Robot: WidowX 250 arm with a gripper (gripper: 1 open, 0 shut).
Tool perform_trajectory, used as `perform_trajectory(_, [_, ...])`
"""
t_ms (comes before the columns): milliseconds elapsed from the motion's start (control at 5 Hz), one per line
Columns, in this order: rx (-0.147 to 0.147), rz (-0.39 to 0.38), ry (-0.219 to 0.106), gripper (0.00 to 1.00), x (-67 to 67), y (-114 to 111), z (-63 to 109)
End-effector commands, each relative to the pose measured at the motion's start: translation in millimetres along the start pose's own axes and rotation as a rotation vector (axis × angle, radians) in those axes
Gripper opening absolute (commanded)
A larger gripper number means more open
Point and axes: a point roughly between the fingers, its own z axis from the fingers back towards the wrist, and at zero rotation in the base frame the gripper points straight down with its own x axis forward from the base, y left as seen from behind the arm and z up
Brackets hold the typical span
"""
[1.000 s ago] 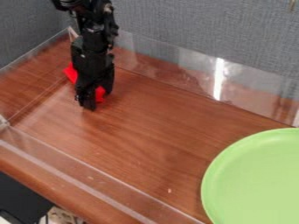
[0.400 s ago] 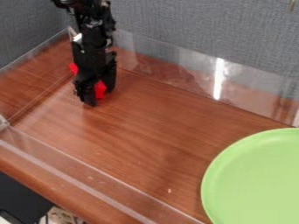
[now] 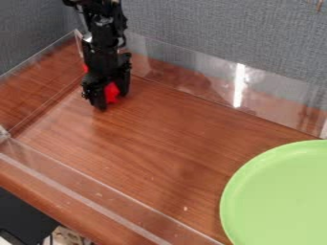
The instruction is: Put the red object on the green plate
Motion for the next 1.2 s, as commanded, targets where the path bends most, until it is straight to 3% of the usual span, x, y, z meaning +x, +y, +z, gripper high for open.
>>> perform_trajectory(0, [-0.017,0.08,-0.027,0.0,36.8,9.1,3.4])
perform_trajectory(600, [-0.015,0.073,-0.023,0.0,21.9,32.6,3.8])
perform_trajectory(1000, [-0.009,0.105,-0.025,0.0,30.1,32.2,0.3])
